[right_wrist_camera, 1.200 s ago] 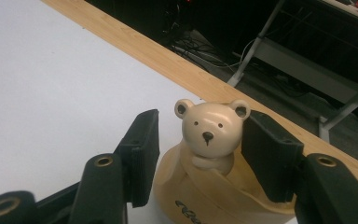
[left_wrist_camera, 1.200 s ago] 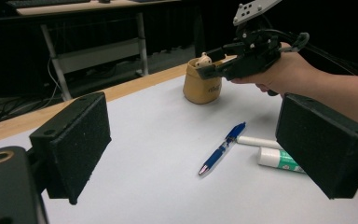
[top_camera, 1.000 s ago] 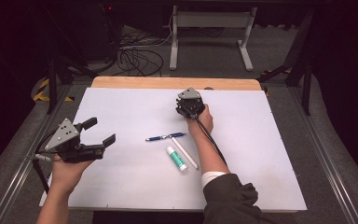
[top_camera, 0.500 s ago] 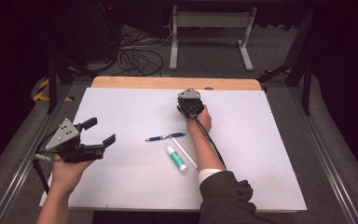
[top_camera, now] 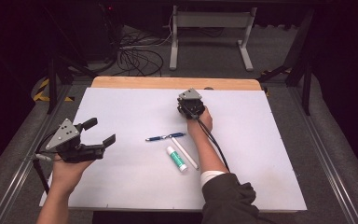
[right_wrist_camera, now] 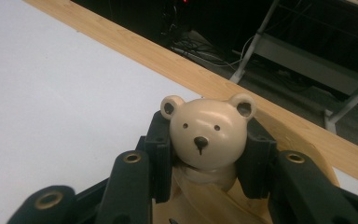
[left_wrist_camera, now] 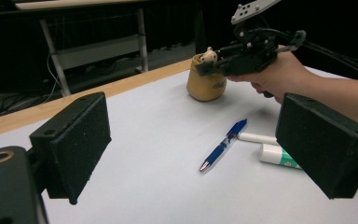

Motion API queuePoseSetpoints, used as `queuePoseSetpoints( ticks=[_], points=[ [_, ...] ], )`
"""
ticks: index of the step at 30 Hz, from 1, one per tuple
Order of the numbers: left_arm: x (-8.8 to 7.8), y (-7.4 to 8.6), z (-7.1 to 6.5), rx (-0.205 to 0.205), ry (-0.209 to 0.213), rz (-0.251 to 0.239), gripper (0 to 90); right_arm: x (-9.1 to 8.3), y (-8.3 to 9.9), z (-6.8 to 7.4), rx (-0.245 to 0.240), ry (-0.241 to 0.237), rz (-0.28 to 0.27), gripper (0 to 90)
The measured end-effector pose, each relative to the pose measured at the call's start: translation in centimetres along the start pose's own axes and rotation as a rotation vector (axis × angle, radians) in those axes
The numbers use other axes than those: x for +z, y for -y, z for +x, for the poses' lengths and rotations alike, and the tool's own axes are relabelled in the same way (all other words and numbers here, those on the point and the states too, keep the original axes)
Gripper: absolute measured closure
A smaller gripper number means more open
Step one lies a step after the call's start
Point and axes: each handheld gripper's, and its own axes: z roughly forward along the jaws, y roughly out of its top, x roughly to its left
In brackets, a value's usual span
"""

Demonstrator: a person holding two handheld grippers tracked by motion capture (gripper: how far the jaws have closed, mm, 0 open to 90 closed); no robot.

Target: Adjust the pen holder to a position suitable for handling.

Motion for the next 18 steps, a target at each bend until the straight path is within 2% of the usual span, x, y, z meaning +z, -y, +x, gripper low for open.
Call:
queuePoseSetpoints(
  ticks=[2,8,9,14,18],
  points=[
    [0.0,0.0,0.0,0.003,0.003,0.0,10.7,-0.3,0.0,0.1,-0.001,-0.005,-0.006,63.3],
    [0.1,-0.1,-0.3,0.002,0.007,-0.002,10.7,-2.9,0.9,0.2,-0.022,-0.018,0.004,63.2],
    [0.1,-0.1,-0.3,0.005,0.008,-0.001,10.7,-2.9,0.9,0.2,-0.022,-0.018,0.004,63.2],
    [0.2,-0.2,-0.5,0.008,0.011,0.001,10.7,-5.1,1.6,-0.1,-0.008,-0.024,0.019,63.2],
    [0.2,-0.2,-0.6,0.007,0.016,0.002,10.7,-7.0,2.0,0.1,-0.012,-0.034,-0.007,63.2]
  ],
)
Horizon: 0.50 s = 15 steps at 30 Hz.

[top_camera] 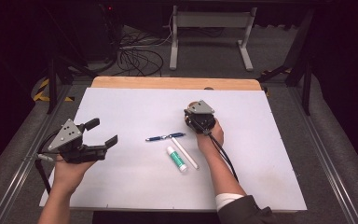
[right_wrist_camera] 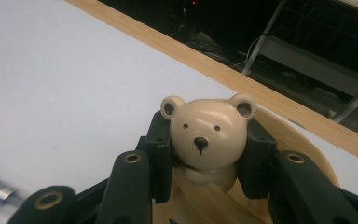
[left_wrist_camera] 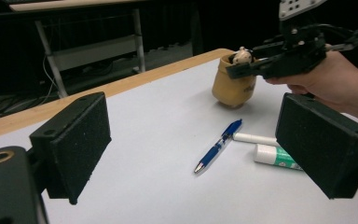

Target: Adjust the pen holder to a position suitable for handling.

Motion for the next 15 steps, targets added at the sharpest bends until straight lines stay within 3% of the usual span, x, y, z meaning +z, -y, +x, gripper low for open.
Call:
queuePoseSetpoints(
  ticks=[5,15],
  points=[
    [0.1,0.0,-0.2,0.002,0.002,-0.002,10.7,-2.1,0.6,0.4,-0.018,-0.004,0.005,63.2],
    [0.2,0.0,-0.3,0.002,0.006,0.005,10.7,-4.2,2.1,0.6,-0.019,-0.012,0.044,63.1]
  ],
)
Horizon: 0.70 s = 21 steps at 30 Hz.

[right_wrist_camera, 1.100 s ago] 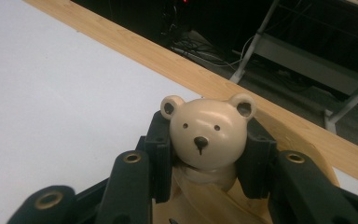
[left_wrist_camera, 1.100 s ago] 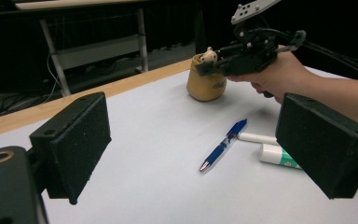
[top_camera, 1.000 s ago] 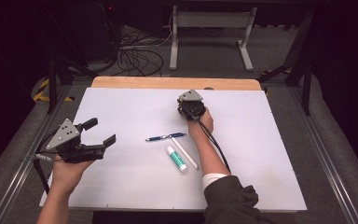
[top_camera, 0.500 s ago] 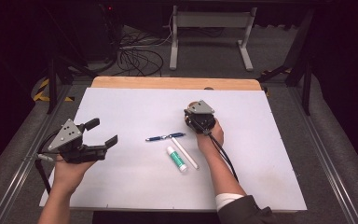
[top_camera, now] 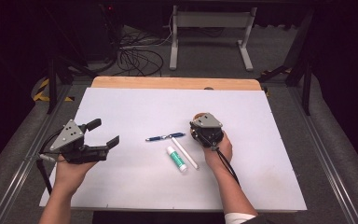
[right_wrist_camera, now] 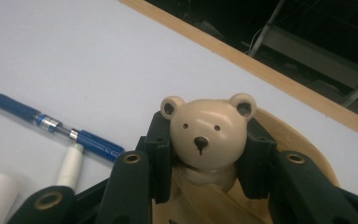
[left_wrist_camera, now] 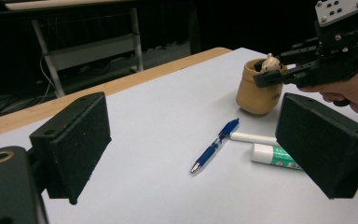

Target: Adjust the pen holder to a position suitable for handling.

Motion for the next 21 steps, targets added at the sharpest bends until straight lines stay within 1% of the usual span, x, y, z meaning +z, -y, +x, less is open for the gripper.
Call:
queuePoseSetpoints(
  ticks=[4,8,9,12,16,20,21],
  points=[
    [0.1,0.0,0.0,0.003,0.001,0.002,10.7,-0.5,0.6,0.0,0.007,-0.006,0.015,63.1],
    [0.2,0.1,-0.1,0.004,0.002,0.004,10.7,-0.8,0.9,0.0,0.011,-0.013,0.031,63.1],
    [0.2,0.1,-0.1,0.002,0.003,0.004,10.7,-0.9,1.0,0.0,0.005,-0.014,0.033,63.1],
    [0.2,0.1,-0.1,0.007,0.003,0.009,10.7,-1.1,1.1,0.0,0.014,-0.019,0.042,63.1],
    [0.2,0.1,-0.1,0.004,0.002,0.008,10.7,-1.2,1.1,0.0,0.009,-0.02,0.049,63.1],
    [0.3,0.2,-0.1,0.007,0.004,0.01,10.7,-1.2,1.1,-0.1,0.004,-0.024,0.044,62.9],
    [0.3,0.2,-0.1,0.007,0.004,0.01,10.7,-1.1,1.2,-0.1,0.009,-0.025,0.042,62.9]
  ],
)
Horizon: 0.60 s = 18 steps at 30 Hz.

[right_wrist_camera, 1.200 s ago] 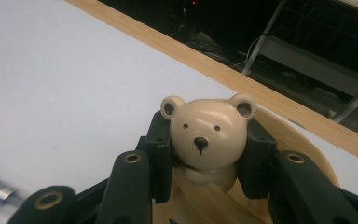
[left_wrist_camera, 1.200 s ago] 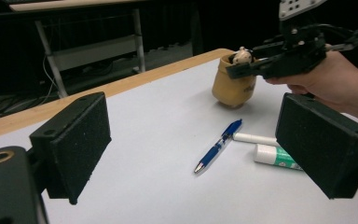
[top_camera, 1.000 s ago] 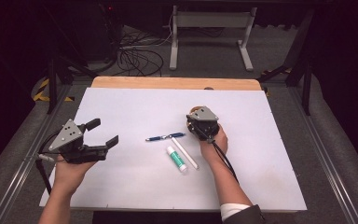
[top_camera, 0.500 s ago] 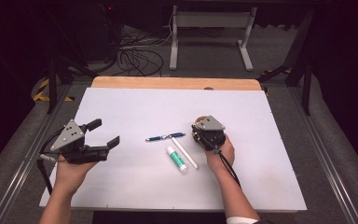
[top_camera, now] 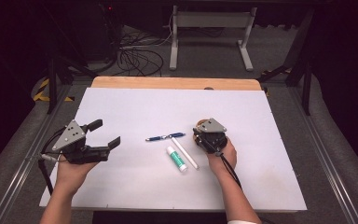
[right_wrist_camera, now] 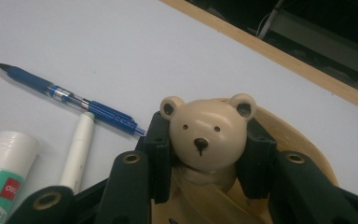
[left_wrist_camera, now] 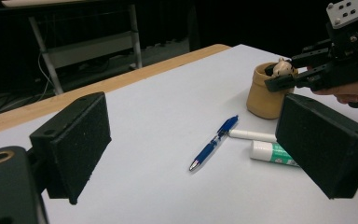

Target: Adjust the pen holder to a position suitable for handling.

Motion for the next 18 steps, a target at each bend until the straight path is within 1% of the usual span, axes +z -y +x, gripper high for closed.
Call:
queuePoseSetpoints(
  ticks=[1,8,11,13,15,18],
  points=[
    [0.0,0.0,0.0,-0.005,0.0,0.001,10.7,0.0,0.0,0.0,0.004,0.0,-0.002,62.8],
    [0.1,0.1,-0.1,-0.002,0.0,0.007,10.7,-0.1,0.1,-0.1,0.001,-0.008,-0.007,62.0],
    [0.2,0.1,-0.1,0.0,-0.001,0.007,10.6,-0.3,0.2,-0.1,0.003,-0.017,-0.018,58.6],
    [0.1,0.1,-0.1,-0.002,0.0,0.007,10.7,-0.5,0.2,0.0,0.014,-0.032,-0.023,57.5],
    [0.1,0.0,-0.1,0.002,-0.002,0.005,10.7,-0.5,0.2,0.0,0.01,-0.033,-0.025,57.3],
    [-0.1,0.0,-0.1,-0.001,-0.002,0.002,10.7,-1.1,0.2,-0.2,0.033,-0.045,-0.055,54.2]
  ],
)
